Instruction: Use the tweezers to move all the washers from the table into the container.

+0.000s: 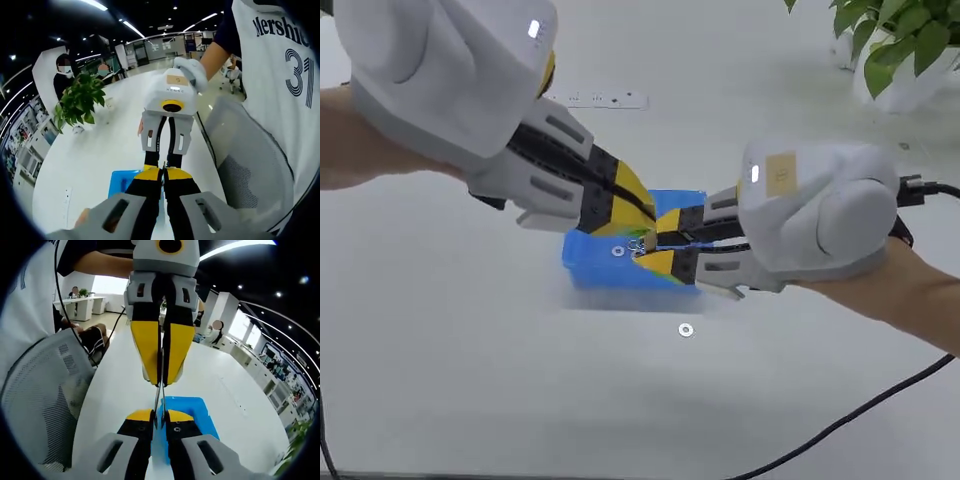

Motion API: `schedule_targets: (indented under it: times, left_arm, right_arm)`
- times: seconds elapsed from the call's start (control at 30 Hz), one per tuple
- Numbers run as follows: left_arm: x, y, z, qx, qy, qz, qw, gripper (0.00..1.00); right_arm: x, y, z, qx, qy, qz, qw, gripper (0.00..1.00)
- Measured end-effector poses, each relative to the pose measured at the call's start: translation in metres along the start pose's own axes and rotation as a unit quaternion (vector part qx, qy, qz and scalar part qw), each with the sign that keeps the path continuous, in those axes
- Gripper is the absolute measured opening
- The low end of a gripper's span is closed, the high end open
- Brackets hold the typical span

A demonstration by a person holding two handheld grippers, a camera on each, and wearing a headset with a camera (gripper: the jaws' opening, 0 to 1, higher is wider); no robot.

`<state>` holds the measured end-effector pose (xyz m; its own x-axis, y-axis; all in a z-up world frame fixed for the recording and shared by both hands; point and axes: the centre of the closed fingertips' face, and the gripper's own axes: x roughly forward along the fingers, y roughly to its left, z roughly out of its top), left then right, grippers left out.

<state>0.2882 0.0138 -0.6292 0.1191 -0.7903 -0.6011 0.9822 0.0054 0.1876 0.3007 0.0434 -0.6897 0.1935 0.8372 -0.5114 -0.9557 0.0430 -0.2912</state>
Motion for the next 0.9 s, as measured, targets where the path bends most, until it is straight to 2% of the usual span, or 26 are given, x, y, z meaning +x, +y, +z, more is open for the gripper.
schedule_targets:
  times: [0.23, 0.43, 0.5, 0.57, 0.73, 0.9]
  left_arm:
    - [0.014, -0.016, -0.007, -0.017, -0.003, -0.011, 0.9998, 0.05]
    - [0.024, -0.017, -0.014, -0.036, -0.008, -0.014, 0.9992, 0.06]
    - [0.033, -0.025, -0.014, -0.048, -0.012, -0.009, 0.9987, 0.06]
    - [0.034, -0.024, -0.017, -0.052, -0.013, -0.010, 0.9985, 0.06]
    - [0.050, -0.035, -0.020, -0.062, -0.013, -0.008, 0.9979, 0.05]
    - [0.058, -0.034, -0.026, -0.075, -0.012, -0.006, 0.9971, 0.05]
  right_arm:
    - [0.000, 0.018, -0.015, 0.011, 0.008, 0.014, 0.9998, 0.10]
    - [-0.001, 0.030, -0.032, 0.023, 0.018, 0.023, 0.9993, 0.10]
    - [-0.001, 0.032, -0.038, 0.023, 0.022, 0.022, 0.9992, 0.10]
    - [-0.001, 0.035, -0.045, 0.031, 0.027, 0.027, 0.9988, 0.11]
    - [0.000, 0.039, -0.054, 0.054, 0.024, 0.027, 0.9979, 0.11]
    - [0.001, 0.040, -0.062, 0.064, 0.026, 0.026, 0.9973, 0.11]
